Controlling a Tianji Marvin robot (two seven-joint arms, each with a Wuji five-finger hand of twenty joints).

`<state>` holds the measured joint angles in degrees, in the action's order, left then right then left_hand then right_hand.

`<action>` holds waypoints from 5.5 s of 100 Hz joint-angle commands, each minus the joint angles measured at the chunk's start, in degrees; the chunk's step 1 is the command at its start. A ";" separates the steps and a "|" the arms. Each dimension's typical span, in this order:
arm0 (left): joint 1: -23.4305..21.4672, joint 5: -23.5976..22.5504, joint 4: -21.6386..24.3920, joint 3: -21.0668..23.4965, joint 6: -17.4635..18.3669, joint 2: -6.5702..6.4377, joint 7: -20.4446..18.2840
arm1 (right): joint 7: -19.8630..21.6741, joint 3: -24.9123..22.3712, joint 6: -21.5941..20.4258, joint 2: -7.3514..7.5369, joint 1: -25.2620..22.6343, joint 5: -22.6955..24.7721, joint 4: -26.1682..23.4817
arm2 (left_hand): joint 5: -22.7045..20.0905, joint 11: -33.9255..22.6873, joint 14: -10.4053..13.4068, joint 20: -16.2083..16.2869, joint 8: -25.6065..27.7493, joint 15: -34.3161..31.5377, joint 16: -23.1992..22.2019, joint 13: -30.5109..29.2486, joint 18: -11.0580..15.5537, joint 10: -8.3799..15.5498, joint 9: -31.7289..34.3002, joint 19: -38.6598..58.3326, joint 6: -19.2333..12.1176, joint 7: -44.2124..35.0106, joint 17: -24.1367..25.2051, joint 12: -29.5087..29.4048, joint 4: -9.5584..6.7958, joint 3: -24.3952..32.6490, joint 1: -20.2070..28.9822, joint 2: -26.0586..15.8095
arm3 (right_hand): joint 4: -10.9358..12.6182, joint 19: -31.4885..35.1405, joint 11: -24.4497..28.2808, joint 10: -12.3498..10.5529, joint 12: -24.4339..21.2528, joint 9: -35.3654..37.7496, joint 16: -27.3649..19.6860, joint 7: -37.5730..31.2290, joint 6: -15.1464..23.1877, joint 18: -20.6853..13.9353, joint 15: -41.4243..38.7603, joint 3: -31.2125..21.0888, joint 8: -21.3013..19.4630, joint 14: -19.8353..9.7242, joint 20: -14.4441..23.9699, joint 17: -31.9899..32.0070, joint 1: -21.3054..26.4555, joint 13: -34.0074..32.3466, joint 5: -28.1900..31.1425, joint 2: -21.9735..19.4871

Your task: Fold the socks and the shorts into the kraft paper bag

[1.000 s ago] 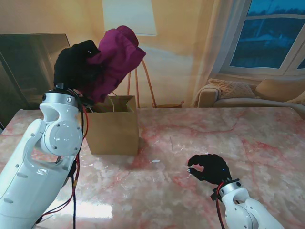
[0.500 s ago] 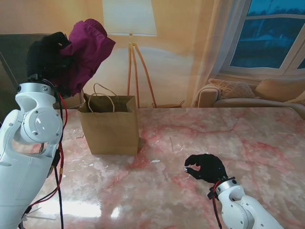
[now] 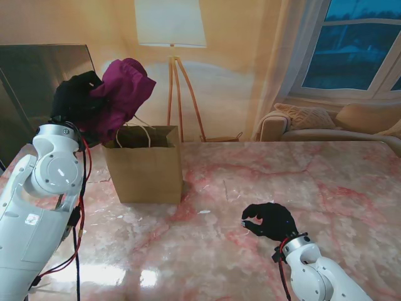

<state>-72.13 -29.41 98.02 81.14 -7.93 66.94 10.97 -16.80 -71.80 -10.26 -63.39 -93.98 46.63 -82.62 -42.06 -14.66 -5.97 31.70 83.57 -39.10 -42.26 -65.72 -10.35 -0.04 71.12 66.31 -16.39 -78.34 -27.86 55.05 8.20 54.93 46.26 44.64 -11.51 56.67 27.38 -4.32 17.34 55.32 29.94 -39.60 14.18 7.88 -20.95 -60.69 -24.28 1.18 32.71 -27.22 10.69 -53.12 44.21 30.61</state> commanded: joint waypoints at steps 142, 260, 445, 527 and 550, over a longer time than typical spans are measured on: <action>-0.20 26.51 -11.04 -1.01 11.29 3.96 4.78 | 3.36 1.18 -0.57 -0.02 0.16 -1.71 0.13 | -10.49 -14.72 2.85 -6.31 -11.52 14.67 1.97 0.20 0.75 13.24 0.45 -2.89 -2.27 4.31 1.61 -6.45 -0.63 0.96 16.05 1.17 | 2.69 1.42 2.09 0.63 1.33 1.93 1.93 -0.61 1.21 -0.41 -2.77 2.97 -0.86 0.86 -0.54 0.72 -2.49 -0.31 3.59 -4.42; -0.17 -1.23 -9.88 -0.50 13.46 -4.83 -19.95 | 4.41 1.75 -1.55 0.07 1.34 -2.43 0.88 | -0.24 -5.52 4.02 2.64 -15.31 19.23 -3.19 18.31 -0.24 9.64 -0.36 -18.24 -4.53 14.13 18.20 -12.38 0.69 4.50 10.10 -3.55 | 3.24 2.20 1.91 0.75 1.58 2.13 2.01 -1.00 1.23 0.36 -2.78 3.55 -0.24 1.16 -0.31 0.41 -2.89 -0.32 3.78 -5.34; -2.10 -1.35 -1.62 0.22 9.67 -5.36 -23.49 | 4.74 1.97 -1.67 0.04 1.72 -3.07 1.73 | 15.44 6.64 1.78 7.03 -40.32 26.82 17.57 46.97 6.08 -2.97 -35.58 -49.12 1.74 32.82 30.14 -37.20 1.36 -15.13 -13.38 -18.87 | 3.51 2.94 1.83 0.74 1.59 2.01 2.04 -0.74 1.13 0.70 -2.79 3.95 -0.71 1.16 0.40 0.33 -2.99 -0.23 4.01 -6.21; 4.27 -11.65 -8.45 -7.48 6.76 -6.93 -29.55 | 5.21 1.20 -1.85 0.09 1.04 -3.42 1.61 | 3.26 -7.29 -1.15 -0.66 -46.75 21.07 0.69 53.37 5.17 0.32 -37.87 -58.54 0.49 35.55 32.03 -9.22 0.83 -9.59 -7.06 -8.72 | 3.58 3.11 1.92 0.77 1.62 2.12 2.07 -0.76 1.08 0.82 -2.91 3.98 -0.71 1.23 0.44 0.26 -3.01 -0.36 4.09 -6.29; 2.16 -9.12 -6.79 -5.99 6.11 -5.23 -21.13 | 5.53 1.05 -1.87 0.14 0.91 -3.49 1.54 | 1.81 -2.42 0.34 2.27 -44.21 20.49 5.22 54.06 6.32 -0.26 -37.96 -57.65 -5.82 25.10 32.08 -20.64 1.62 -6.67 -2.40 -10.76 | 3.59 3.09 1.90 0.77 1.62 2.09 2.04 -0.73 1.11 0.82 -2.87 4.00 -0.71 1.26 0.42 0.35 -3.01 -0.27 4.00 -6.33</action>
<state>-69.09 -38.69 89.61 74.73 -1.36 61.18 -11.83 -11.43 -70.82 -11.90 -63.24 -92.64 43.03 -80.89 -37.87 -18.12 -7.19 32.46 36.69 -17.58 -38.05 -12.67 -5.08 -1.60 33.19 8.56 -16.01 -48.26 4.00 36.05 9.44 44.24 40.33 34.99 -11.50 57.69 28.30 -3.81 18.55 55.70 30.55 -39.61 14.22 7.94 -22.08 -58.00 -24.96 1.78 32.71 -27.15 9.42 -53.12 47.08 25.88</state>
